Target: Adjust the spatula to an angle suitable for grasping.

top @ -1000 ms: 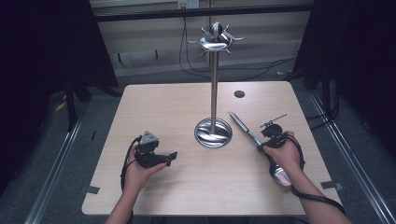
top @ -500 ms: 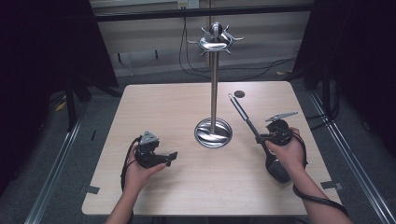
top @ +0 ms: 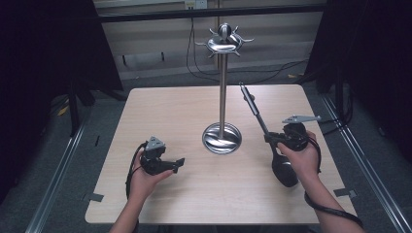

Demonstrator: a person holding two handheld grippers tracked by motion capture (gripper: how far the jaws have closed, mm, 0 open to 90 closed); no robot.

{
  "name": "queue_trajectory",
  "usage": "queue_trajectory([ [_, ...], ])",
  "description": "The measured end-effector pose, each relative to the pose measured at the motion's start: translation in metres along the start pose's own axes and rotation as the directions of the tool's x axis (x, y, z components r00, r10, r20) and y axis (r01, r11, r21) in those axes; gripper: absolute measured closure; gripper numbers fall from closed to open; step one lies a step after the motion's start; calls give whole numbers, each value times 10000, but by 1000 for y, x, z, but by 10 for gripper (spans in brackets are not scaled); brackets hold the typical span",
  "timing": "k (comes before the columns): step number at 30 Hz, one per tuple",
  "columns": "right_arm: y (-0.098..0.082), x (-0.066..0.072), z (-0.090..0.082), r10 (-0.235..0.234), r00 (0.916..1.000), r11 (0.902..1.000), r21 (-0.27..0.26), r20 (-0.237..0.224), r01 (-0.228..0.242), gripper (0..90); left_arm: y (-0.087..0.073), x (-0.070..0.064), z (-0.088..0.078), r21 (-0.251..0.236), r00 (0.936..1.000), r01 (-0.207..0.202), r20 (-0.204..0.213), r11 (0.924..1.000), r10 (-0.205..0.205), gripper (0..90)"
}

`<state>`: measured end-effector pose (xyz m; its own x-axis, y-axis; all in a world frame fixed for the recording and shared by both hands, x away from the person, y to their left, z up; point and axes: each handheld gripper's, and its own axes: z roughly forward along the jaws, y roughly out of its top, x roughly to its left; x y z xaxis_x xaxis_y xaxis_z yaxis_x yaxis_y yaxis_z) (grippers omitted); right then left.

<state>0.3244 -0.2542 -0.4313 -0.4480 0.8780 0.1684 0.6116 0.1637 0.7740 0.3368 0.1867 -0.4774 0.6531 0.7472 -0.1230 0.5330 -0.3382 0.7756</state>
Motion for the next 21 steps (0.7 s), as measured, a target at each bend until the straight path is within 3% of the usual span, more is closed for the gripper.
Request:
queue_trajectory([
  [12, 0, 1, -14, 263, 9991, 9929, -1147, -332, -300, 758, 0, 0, 0, 16, 10000, -57, 12, 10000, 57, 83],
  [21, 1, 2, -20, 279, 9983, 9851, -1681, -520, -363, 758, 0, 0, 1, 27, 10000, -7, 32, 10000, 7, 84],
])
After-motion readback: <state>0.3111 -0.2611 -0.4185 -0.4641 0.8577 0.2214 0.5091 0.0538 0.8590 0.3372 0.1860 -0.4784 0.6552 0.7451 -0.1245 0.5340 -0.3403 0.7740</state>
